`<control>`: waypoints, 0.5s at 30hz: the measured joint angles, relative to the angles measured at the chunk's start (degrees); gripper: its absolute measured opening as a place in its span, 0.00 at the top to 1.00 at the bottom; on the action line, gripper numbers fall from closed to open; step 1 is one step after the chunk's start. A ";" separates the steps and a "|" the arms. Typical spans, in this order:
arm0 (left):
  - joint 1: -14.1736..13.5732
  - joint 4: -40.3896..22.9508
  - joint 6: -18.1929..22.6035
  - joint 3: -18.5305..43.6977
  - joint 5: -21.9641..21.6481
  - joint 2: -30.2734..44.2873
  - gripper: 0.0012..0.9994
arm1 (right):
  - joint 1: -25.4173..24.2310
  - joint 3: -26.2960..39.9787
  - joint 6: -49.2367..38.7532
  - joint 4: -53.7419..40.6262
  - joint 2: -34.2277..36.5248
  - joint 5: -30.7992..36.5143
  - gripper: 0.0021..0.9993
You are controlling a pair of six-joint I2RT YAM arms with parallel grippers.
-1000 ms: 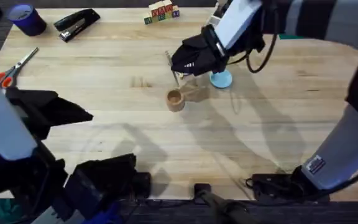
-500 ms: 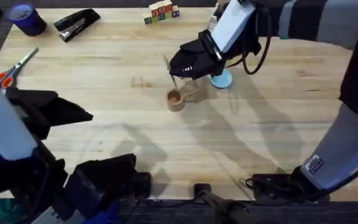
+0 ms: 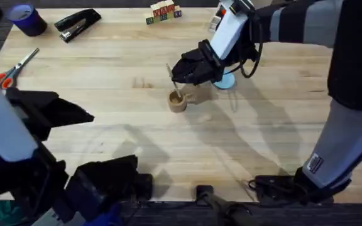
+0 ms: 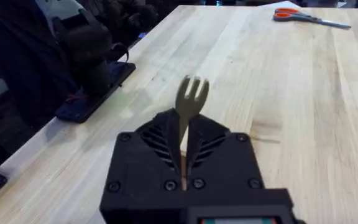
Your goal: Pick up a utensil and set it on the pink plate, then put the other utensil in the container.
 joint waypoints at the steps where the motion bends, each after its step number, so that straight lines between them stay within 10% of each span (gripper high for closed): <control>1: 0.00 0.00 0.02 0.00 -0.02 0.00 0.00 | 0.05 0.00 0.02 0.04 0.00 0.00 0.97; 15: 0.00 0.00 0.00 0.00 -0.02 0.00 0.00 | 0.53 0.00 0.00 0.56 3.45 -0.04 0.97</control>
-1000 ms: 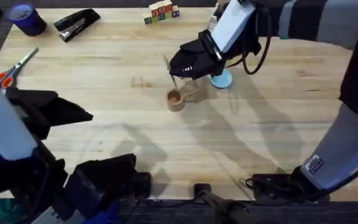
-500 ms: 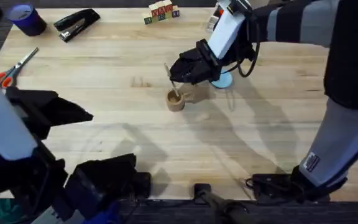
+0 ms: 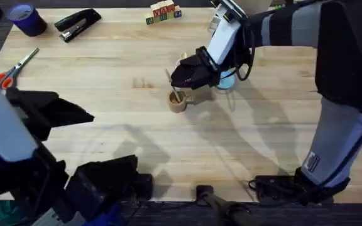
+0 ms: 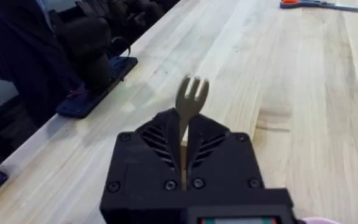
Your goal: Pick up a utensil and set it on the pink plate, then put the other utensil in the container.
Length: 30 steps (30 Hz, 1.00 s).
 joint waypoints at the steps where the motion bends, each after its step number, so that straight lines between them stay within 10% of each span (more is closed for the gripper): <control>1: 0.00 0.00 0.00 0.00 0.01 0.00 0.00 | 0.00 0.00 0.00 0.12 0.00 0.00 0.97; 17: 0.00 0.00 0.00 0.00 0.00 0.00 0.00 | 0.00 0.02 0.00 1.12 3.92 -0.09 0.93; 21: 0.00 0.00 0.02 0.00 0.02 0.00 0.00 | 0.19 0.02 -0.02 1.22 3.91 -0.10 0.61; 30: 0.00 0.00 0.00 0.00 0.00 0.00 0.00 | 0.37 0.02 0.03 1.23 3.93 -0.09 0.30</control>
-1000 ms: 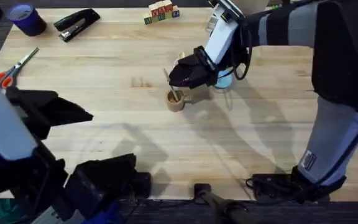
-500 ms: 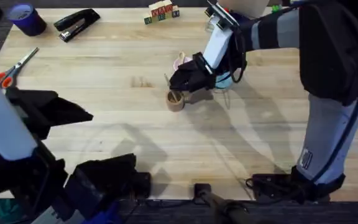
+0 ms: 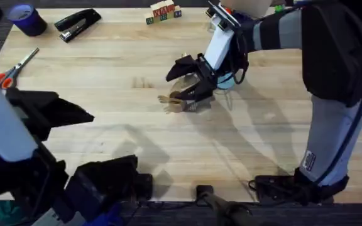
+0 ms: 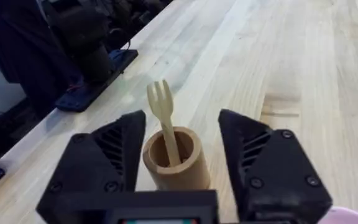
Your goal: Pick up a utensil and set it on the pink plate, then put the other utensil in the container.
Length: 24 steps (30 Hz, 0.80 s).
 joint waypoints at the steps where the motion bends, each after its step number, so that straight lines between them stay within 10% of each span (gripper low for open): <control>1: 0.00 0.00 0.01 0.00 0.00 0.00 0.00 | 0.00 0.00 0.02 0.02 0.00 -0.02 0.27; 6: 0.00 0.00 0.00 0.00 0.00 0.00 0.00 | 0.00 0.00 1.11 0.32 -0.01 -0.06 0.01; 14: 0.00 0.00 0.02 0.00 0.00 0.00 0.00 | -1.14 0.37 6.06 0.33 -0.02 0.36 0.00; 24: 0.00 0.00 0.00 0.00 0.00 0.00 0.00 | -3.74 10.15 32.84 -5.67 -0.02 6.41 0.00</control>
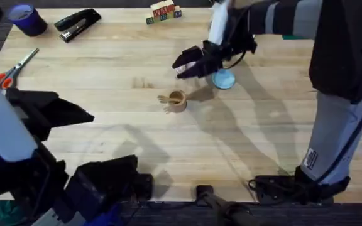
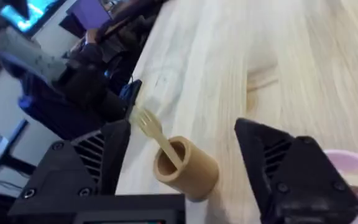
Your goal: Pick up a utensil and set it on the pink plate, then put the other utensil in the container.
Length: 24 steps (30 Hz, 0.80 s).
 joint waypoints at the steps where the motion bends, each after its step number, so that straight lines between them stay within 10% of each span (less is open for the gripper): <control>1: 0.00 0.00 0.00 0.00 0.02 0.00 0.00 | 0.05 1.30 1.16 -1.65 0.00 1.49 0.00; 24: 0.00 0.22 0.00 0.00 0.00 0.00 0.00 | 0.68 14.33 18.54 -26.65 -18.19 43.08 0.00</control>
